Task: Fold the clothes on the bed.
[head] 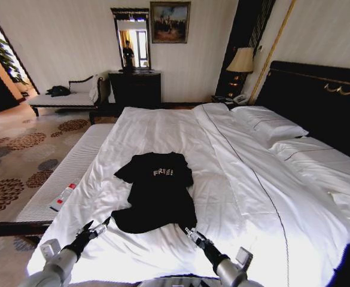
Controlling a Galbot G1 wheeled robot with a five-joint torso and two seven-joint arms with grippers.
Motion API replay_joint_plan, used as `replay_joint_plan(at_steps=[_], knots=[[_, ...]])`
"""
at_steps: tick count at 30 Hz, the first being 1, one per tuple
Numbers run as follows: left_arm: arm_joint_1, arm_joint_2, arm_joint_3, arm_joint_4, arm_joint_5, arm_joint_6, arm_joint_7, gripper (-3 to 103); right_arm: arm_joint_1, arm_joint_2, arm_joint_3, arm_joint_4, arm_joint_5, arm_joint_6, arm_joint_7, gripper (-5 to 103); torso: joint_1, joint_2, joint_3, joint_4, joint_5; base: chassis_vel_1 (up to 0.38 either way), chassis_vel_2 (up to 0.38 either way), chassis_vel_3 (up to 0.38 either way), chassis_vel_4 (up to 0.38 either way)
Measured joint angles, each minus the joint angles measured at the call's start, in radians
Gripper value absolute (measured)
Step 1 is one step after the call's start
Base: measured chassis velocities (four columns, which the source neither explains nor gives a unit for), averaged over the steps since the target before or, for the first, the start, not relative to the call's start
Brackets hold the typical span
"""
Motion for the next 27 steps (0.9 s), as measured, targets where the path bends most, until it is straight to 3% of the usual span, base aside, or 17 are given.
replay_joint_plan(at_steps=[8, 23, 27], knots=[[-0.007, -0.006, 0.017, 0.001, 0.037, 0.008, -0.005, 96, 0.092, 0.031, -0.028, -0.11, 0.018, -0.004, -0.022, 101, 0.0, 0.0, 0.0, 0.0001, 0.0002, 0.0, 0.0, 0.0, 0.0], [-0.045, -0.005, 0.067, 0.009, 0.079, 0.017, -0.032, 96, 0.143, 0.036, -0.025, -0.233, 0.018, 0.011, -0.035, 96, 0.0, 0.0, 0.0, -0.0001, 0.0001, 0.0, 0.0, 0.0, 0.0], [-0.051, 0.002, 0.068, 0.007, 0.081, 0.018, -0.038, 96, 0.163, 0.036, -0.022, -0.257, 0.019, 0.013, -0.035, 91, 0.0, 0.0, 0.0, 0.0, 0.0001, 0.0, 0.0, 0.0, 0.0]])
